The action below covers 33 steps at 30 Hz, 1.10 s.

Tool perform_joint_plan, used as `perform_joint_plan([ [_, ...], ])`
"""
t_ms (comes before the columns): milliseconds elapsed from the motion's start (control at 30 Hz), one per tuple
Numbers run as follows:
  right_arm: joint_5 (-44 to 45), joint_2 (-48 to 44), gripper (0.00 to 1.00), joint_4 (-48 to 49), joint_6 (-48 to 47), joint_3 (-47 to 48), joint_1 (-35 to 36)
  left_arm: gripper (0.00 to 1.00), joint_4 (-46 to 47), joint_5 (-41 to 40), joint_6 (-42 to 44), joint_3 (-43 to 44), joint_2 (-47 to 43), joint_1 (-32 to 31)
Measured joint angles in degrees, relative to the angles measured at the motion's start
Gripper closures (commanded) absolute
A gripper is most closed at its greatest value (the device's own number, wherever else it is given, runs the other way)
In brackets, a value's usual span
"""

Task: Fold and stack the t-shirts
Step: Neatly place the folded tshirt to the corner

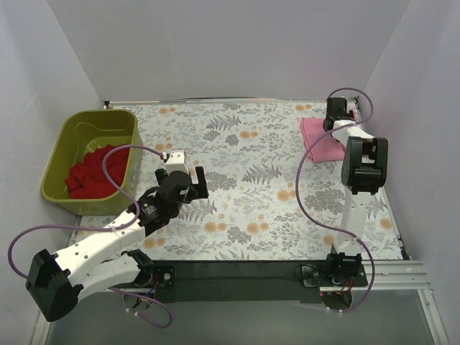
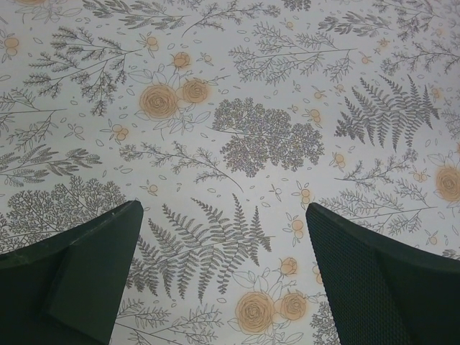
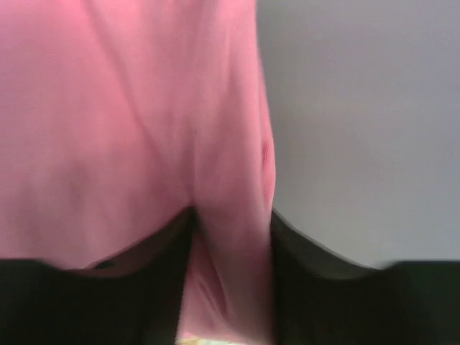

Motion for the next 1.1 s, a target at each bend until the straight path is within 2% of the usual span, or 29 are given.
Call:
perform_joint_plan([
  [67,1.49,0.07,0.41,-0.04,0.79,0.39,-1.14,0.1,0.02,-0.02,0.0,0.0,0.11,0.02],
  [100,2.54,0.07,0.32,-0.04,0.85,0.79,-1.55,0.1,0.04,-0.09,0.0,0.0,0.09,0.04],
  [167,4.55,0.07,0.22,-0.17,1.57,1.77,-2.34,0.1,0.15,-0.28,0.0,-0.02,0.09,0.04],
  [333,6.21,-0.7,0.11,-3.1,5.64,5.14,-2.89,0.09,0.26,-0.85,0.0,-0.2,-0.39,0.04],
  [467,2.91,-6.8,0.04,-8.24,10.14,4.2,-2.62,0.08,-0.07,-1.18,-0.11,-0.26,-1.73,0.04],
  [600,-3.04,-20.94,0.02,-12.15,14.71,-1.81,-2.29,0.07,-4.83,-1.7,-1.22,3.67,-2.29,0.04],
  [867,-18.58,-54.9,0.02,-19.08,23.39,-10.73,-2.27,0.07,-23.5,-4.17,-8.26,22.8,-4.0,0.04],
  [1000,-27.06,-71.87,0.02,-21.75,26.47,-20.72,-2.25,0.06,-31.56,-5.29,-12.0,27.41,-9.07,0.04],
  [1100,-29.62,-81.99,0.02,-24.26,27.91,-25.83,-0.76,0.05,-36.85,-6.32,-14.25,28.7,-14.4,0.04],
])
